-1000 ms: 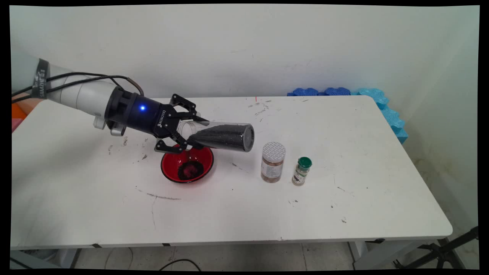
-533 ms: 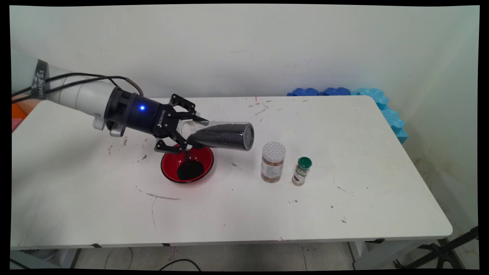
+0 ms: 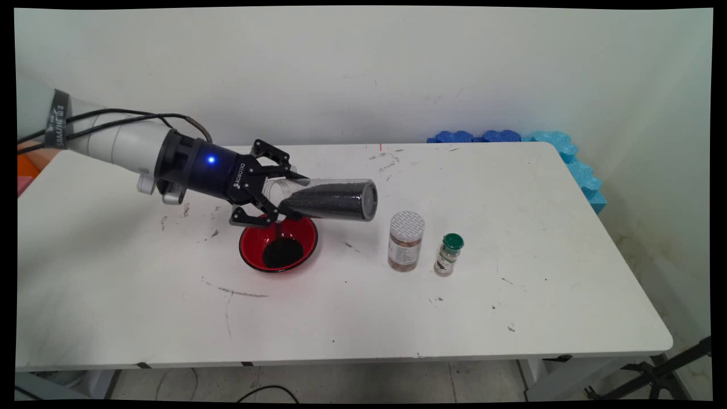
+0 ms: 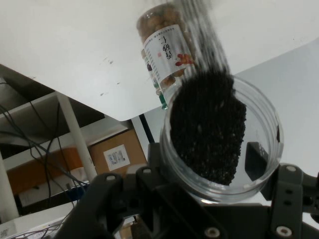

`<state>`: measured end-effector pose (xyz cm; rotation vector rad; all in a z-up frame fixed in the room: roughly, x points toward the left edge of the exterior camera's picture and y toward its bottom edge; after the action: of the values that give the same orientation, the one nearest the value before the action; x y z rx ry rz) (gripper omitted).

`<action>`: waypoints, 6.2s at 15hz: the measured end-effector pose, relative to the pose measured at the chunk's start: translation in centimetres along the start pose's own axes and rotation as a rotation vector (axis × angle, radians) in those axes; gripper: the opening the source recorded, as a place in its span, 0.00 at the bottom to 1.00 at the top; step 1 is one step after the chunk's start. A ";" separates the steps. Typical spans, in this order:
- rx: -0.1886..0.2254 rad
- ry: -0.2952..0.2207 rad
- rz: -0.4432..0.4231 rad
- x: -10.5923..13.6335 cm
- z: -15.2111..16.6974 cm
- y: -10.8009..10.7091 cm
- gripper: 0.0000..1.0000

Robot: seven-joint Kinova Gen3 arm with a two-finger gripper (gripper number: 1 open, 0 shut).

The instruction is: Pour the black seasoning powder in the red bowl

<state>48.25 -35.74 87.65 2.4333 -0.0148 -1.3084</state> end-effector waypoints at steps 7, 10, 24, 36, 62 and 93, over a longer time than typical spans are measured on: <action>-0.008 -0.001 -0.016 0.1 0.1 -0.1 0.00; -0.013 -0.003 -0.028 0.1 0.1 -0.1 0.00; -0.025 0.003 -0.066 0.3 0.0 -0.2 0.00; -0.028 0.006 -0.067 0.4 0.0 -0.3 0.00; -0.019 0.022 0.165 0.0 -0.4 0.6 0.00; 0.022 0.049 1.287 -4.7 -2.7 4.0 0.00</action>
<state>48.44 -37.71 94.12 1.7564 -1.3117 -0.5990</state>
